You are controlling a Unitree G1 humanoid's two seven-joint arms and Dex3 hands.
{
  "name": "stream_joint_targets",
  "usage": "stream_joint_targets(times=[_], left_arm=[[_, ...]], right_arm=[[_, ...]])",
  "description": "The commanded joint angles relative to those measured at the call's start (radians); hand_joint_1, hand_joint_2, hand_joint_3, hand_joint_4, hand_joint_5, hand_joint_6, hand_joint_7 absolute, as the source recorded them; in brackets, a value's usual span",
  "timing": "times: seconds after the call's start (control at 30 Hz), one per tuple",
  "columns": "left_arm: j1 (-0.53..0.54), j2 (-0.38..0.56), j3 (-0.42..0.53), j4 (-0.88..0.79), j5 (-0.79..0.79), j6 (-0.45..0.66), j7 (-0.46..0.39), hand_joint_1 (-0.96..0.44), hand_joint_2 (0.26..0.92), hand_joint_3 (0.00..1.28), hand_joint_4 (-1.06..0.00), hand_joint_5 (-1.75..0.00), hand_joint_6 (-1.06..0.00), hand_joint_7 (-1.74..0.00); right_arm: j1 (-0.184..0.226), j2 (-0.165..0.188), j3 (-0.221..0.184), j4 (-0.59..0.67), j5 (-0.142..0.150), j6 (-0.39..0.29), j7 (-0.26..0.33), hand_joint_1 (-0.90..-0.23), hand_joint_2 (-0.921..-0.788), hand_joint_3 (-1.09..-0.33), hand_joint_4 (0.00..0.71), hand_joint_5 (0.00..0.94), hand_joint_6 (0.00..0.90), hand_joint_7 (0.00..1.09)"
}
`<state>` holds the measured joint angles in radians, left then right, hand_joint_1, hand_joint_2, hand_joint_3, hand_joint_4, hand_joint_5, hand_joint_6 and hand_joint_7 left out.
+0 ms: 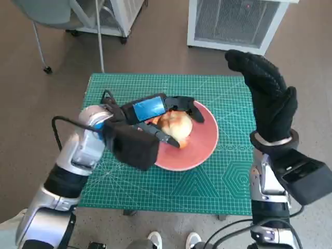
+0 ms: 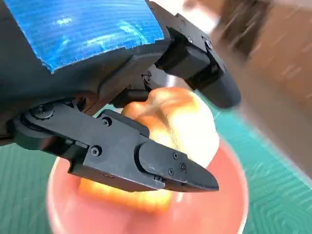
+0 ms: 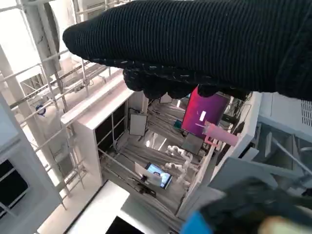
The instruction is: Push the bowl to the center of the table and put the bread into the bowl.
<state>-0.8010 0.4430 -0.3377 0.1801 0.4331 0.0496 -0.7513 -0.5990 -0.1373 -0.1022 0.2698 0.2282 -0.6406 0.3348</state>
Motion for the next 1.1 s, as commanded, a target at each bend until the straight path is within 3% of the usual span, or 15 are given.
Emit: stream_joint_targets(times=[0.03,0.23,0.4,0.47,0.57,0.73,0.87,1.1], left_arm=[[0.019,0.002,0.009,-0.056,-0.028,0.018,-0.014,-0.21,0.812,0.07,-0.17,-0.01,-0.25,-0.19],[0.042,-0.014,0.096,-0.08,-0.122,-0.015,0.048,-0.43,0.849,0.04,-0.13,0.0,-0.25,-0.14],[0.058,-0.06,0.211,-0.061,-0.233,-0.146,0.176,-0.59,0.899,0.08,-0.14,0.0,-0.26,-0.13],[0.066,-0.087,0.251,-0.045,-0.284,-0.202,0.22,-0.65,0.91,0.17,-0.14,0.0,-0.27,-0.13],[0.079,-0.132,0.31,-0.032,-0.38,-0.267,0.261,-0.73,0.918,0.44,-0.15,-0.01,-0.27,-0.14],[0.093,-0.198,0.385,-0.005,-0.514,-0.336,0.309,-0.78,0.921,0.66,-0.18,-0.02,-0.26,-0.15],[0.108,-0.234,0.426,0.012,-0.59,-0.368,0.329,-0.8,0.921,0.7,-0.2,-0.03,-0.26,-0.16],[0.132,-0.293,0.466,0.007,-0.707,-0.387,0.338,-0.77,0.921,0.64,-0.22,-0.02,-0.26,-0.15]], right_arm=[[0.023,-0.003,-0.005,0.002,-0.014,0.003,-0.011,-0.677,-0.921,-0.835,0.252,0.001,-0.001,0.62],[0.019,-0.001,-0.003,-0.004,-0.018,0.011,-0.018,-0.681,-0.921,-0.835,0.251,0.001,-0.001,0.62],[0.015,0.001,-0.001,-0.01,-0.014,0.02,-0.022,-0.688,-0.921,-0.835,0.25,0.001,-0.001,0.62],[0.013,0.002,-0.001,-0.011,-0.015,0.023,-0.025,-0.691,-0.921,-0.834,0.25,0.001,-0.001,0.62],[0.008,0.003,0.0,-0.013,-0.016,0.027,-0.029,-0.694,-0.921,-0.833,0.25,0.001,-0.001,0.62],[-0.007,0.001,-0.001,-0.021,-0.016,0.038,-0.035,-0.695,-0.921,-0.831,0.251,0.001,-0.001,0.62],[-0.024,-0.002,-0.003,-0.022,-0.015,0.046,-0.039,-0.69,-0.921,-0.828,0.253,0.002,-0.001,0.62],[-0.056,-0.003,-0.003,-0.02,-0.013,0.052,-0.037,-0.67,-0.921,-0.815,0.262,0.007,-0.001,0.64]])
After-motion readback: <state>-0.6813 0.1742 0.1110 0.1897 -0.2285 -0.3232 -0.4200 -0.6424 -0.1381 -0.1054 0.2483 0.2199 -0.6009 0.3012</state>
